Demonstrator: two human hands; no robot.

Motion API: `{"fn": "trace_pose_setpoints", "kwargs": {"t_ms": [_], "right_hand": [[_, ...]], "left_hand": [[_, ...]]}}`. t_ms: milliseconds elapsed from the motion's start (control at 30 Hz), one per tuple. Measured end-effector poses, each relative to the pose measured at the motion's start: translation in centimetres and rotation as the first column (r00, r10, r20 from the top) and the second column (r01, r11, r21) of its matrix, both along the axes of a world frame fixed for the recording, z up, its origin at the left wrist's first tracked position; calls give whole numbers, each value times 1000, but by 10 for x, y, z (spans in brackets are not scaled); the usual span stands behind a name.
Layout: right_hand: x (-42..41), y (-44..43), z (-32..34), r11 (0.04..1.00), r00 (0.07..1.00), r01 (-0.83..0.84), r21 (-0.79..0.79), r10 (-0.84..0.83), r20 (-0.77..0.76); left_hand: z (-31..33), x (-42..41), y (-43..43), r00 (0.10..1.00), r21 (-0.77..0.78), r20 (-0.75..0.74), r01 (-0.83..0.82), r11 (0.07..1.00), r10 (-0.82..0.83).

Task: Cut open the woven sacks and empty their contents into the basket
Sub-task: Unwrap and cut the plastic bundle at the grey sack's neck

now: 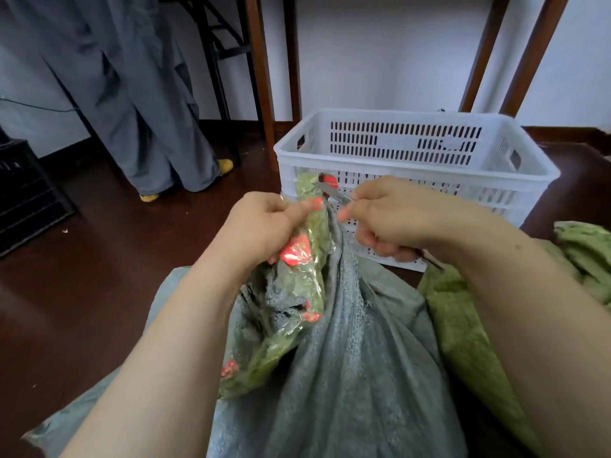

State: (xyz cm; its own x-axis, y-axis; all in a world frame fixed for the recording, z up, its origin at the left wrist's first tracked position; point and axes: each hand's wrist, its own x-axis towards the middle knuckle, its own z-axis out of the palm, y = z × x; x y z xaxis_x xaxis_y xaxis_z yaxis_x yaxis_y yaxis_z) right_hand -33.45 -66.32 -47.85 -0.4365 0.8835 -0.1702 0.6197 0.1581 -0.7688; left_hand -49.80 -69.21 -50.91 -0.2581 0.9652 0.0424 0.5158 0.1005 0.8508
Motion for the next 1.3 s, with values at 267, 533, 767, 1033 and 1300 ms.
{"fn": "trace_pose_setpoints", "kwargs": {"t_ms": [267, 533, 767, 1033, 1300], "right_hand": [[-19, -10, -10, 996, 969, 13, -93, -36, -245], [-21, -14, -1, 993, 984, -17, -116, -4, -180], [-24, -12, 7, 993, 990, -8, -115, -8, -140], [-16, -19, 15, 983, 989, -113, -145, 97, -111], [-19, -21, 17, 968, 982, -159, -193, 133, -137]], "left_hand": [[10, -15, -1, 994, 271, -92, -31, 962, 57], [7, -27, 0, 981, 354, -193, 52, 934, 19], [11, -19, -2, 946, 450, -325, 165, 878, -12], [8, -26, 1, 941, 512, -331, 117, 851, 71], [12, -28, -1, 906, 580, -404, 145, 802, 129]]}}
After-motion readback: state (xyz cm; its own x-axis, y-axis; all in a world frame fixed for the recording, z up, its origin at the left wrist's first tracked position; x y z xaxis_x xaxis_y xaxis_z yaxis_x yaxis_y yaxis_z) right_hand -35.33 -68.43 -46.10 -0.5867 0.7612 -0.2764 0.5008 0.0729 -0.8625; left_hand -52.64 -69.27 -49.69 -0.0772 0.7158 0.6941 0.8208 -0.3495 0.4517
